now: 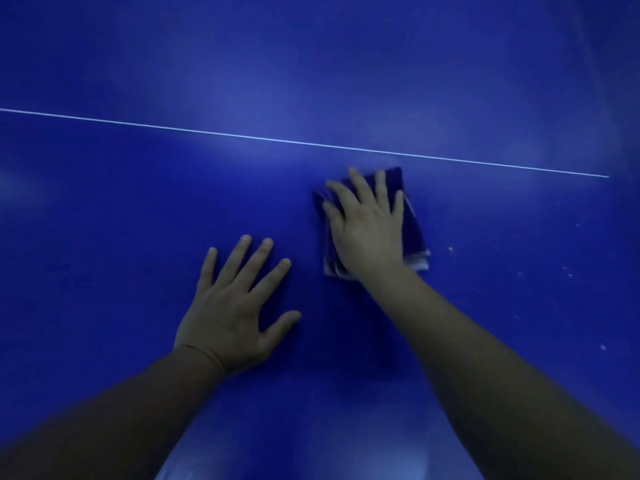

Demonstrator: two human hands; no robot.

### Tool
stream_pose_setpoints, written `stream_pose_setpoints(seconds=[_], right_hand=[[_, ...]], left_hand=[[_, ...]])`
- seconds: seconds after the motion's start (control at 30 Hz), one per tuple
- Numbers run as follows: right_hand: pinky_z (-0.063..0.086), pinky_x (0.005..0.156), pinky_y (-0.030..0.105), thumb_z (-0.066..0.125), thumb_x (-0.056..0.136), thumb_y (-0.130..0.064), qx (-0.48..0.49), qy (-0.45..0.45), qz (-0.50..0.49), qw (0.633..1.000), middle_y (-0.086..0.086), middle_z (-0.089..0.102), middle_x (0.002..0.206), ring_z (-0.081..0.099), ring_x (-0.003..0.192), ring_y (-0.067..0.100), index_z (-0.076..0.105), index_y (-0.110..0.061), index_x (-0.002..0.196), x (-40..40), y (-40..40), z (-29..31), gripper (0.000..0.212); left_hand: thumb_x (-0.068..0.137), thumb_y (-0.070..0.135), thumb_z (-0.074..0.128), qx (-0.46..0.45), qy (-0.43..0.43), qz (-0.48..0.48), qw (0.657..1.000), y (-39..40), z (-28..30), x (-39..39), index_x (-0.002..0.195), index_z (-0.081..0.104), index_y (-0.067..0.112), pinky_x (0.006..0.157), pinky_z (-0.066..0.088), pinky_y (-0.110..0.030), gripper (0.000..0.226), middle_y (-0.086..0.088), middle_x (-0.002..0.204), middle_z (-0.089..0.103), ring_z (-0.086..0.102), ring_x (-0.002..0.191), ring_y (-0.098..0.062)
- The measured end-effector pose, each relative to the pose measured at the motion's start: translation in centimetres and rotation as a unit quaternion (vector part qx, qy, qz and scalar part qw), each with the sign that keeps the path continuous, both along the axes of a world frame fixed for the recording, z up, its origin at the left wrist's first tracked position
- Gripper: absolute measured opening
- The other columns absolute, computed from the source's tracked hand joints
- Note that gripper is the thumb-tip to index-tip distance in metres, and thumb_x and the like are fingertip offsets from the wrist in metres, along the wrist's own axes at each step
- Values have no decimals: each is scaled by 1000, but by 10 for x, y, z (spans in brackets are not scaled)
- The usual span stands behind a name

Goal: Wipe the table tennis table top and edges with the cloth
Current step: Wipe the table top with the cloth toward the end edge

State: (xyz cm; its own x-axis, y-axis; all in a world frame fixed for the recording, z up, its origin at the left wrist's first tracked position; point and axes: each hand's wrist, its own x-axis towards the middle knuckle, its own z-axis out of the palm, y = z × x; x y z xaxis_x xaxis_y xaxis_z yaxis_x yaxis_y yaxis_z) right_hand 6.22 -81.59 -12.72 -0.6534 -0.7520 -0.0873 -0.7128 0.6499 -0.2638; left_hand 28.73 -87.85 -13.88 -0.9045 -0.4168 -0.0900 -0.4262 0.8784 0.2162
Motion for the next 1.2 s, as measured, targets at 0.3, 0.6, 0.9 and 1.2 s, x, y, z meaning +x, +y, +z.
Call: stream_pose_setpoints(seconds=[0.3, 0.6, 0.9, 1.2], right_hand=[[2, 119, 62, 30, 104, -51, -4, -8, -255, 967, 0, 22, 164, 3, 153, 34, 41, -31, 149, -101, 30, 2, 50], [1, 120, 56, 30, 103, -54, 21, 1, 49, 999, -10, 24, 163, 2, 154, 26, 42, -40, 147, -37, 65, 0, 47], [0, 119, 62, 28, 103, -52, 16, -10, -191, 981, -2, 19, 165, 1, 153, 32, 37, -33, 150, -129, 52, 2, 51], [1, 121, 56, 28, 99, -58, 32, 8, 119, 992, -12, 24, 163, 4, 154, 25, 42, -41, 147, -25, 120, 3, 52]], left_hand=[[91, 77, 29, -10, -2, -45, 999, -1, 0, 2, 149, 42, 30, 118, 14, -60, 76, -1, 161, 28, 16, 151, -27], [94, 69, 30, -15, -2, -39, 999, -1, -2, 1, 149, 41, 30, 118, 15, -60, 68, -3, 160, 30, 19, 150, -27], [94, 68, 31, -24, 12, -36, 999, 1, -2, 0, 147, 43, 31, 118, 15, -60, 66, -3, 159, 32, 20, 150, -27], [95, 65, 27, -40, -18, -38, 998, 3, -3, -2, 148, 44, 28, 115, 17, -62, 67, -7, 158, 33, 24, 148, -32]])
